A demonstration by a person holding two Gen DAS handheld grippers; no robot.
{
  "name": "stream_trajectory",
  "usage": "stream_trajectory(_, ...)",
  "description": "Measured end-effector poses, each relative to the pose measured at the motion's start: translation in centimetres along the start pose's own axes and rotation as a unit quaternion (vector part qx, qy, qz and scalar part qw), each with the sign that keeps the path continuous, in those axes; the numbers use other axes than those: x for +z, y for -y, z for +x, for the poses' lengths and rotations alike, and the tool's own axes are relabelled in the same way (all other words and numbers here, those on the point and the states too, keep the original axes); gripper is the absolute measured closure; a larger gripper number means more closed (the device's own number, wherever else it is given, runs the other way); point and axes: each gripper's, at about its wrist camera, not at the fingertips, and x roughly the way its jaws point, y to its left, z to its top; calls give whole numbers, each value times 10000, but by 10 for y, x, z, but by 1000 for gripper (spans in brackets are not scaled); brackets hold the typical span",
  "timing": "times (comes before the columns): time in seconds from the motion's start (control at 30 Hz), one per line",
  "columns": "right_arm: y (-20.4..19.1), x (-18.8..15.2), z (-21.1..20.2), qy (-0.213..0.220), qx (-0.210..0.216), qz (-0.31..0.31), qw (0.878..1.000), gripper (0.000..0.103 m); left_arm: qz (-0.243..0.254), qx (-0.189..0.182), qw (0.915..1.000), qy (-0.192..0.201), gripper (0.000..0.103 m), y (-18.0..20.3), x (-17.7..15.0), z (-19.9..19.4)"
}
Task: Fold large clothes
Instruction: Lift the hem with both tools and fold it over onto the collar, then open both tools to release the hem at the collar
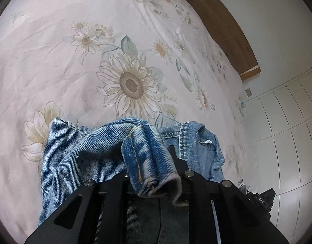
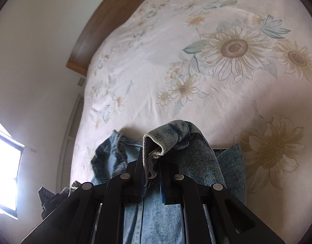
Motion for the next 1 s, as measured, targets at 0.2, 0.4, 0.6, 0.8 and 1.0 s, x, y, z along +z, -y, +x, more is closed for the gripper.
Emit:
stream_trajectory(0.2,9,0,14,-77,-61,268,9996,69,-495,-447,9973,303,53,-16,5,-17)
stream_trajectory(0.4,-3,6,-1,139,-220,62,9996,51,-51,-218,9983,546,51,0,8,-54)
stream_trajectory(0.6,-50,-4,-26,145,-328,-871,9956,50,1231,528,9899,460,51,51,-20,-58)
stream_trajectory(0.8,-113,-59,1,-426,-400,-2191,9740,50,1849,765,9796,159,51,75,-44,-25)
stream_trajectory(1.0,-152,-113,55,-1038,-347,-3063,9456,50,2170,1206,9687,-80,51,67,-44,19)
